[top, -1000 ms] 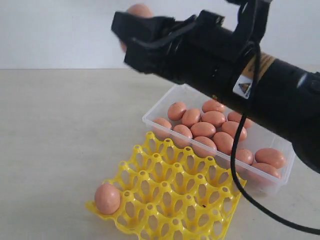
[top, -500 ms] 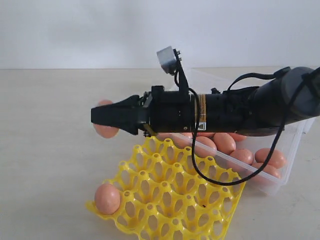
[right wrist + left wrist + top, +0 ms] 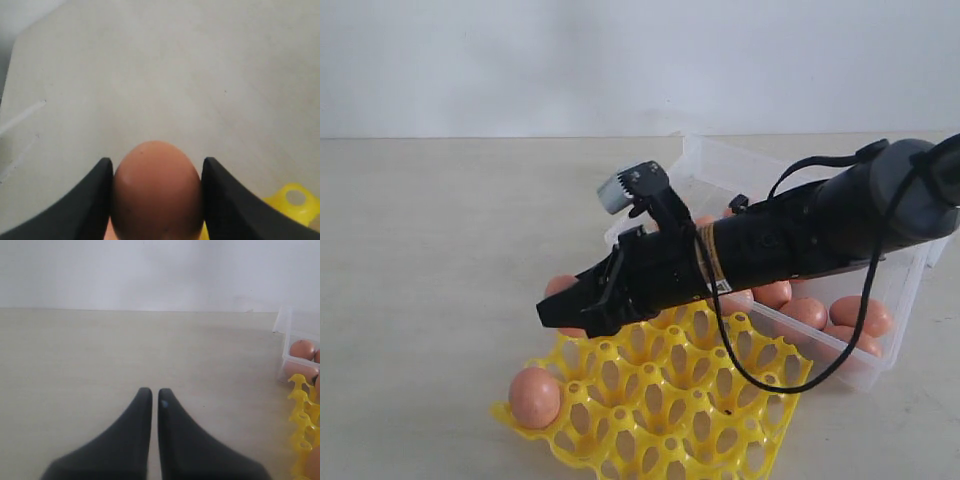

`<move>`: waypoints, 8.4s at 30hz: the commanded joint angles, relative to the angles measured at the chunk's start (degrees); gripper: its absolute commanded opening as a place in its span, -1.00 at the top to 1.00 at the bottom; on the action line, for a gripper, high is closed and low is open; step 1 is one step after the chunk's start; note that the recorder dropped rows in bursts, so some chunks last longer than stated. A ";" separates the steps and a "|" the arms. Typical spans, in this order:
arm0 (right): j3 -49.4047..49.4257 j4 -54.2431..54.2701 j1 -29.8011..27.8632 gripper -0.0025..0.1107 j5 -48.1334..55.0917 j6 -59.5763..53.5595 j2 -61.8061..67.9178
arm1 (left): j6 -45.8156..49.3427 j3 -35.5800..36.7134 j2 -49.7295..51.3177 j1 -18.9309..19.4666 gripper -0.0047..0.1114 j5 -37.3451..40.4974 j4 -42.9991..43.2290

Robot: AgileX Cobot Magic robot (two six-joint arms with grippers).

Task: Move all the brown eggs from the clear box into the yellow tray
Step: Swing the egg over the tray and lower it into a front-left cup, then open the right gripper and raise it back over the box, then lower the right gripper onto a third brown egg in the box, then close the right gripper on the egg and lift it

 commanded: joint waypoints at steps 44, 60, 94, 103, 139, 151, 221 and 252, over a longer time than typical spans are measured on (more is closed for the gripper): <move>-0.22 1.20 6.24 0.31 12.93 -3.68 0.77 | 0.20 0.23 -0.16 -0.31 0.85 -0.69 0.17; -0.22 1.12 6.24 0.31 12.93 -3.90 0.77 | 0.20 0.23 -0.16 -0.31 0.85 -0.69 0.17; -0.22 1.12 6.12 -0.19 15.63 -4.31 0.77 | 0.20 0.23 -0.16 -0.31 0.85 -0.69 0.17; -0.22 1.68 6.12 -0.19 16.83 -5.82 -2.37 | 0.20 0.23 -0.16 -0.31 0.85 -0.69 0.17; -31.07 90.24 -22.58 0.96 110.69 -92.03 -7.06 | 0.20 0.23 -0.16 -0.31 0.85 -0.69 0.17; -31.07 86.71 -22.58 0.29 100.27 -106.58 1.63 | 0.20 0.23 -0.16 -0.31 0.85 -0.58 0.17; -31.07 79.89 -19.19 -0.13 91.39 -111.56 4.96 | 0.20 0.23 -0.16 -0.31 0.85 -0.48 0.17; -31.07 79.51 -19.19 0.96 87.24 -108.74 10.44 | 0.20 0.23 -0.16 -0.31 0.85 -0.48 0.17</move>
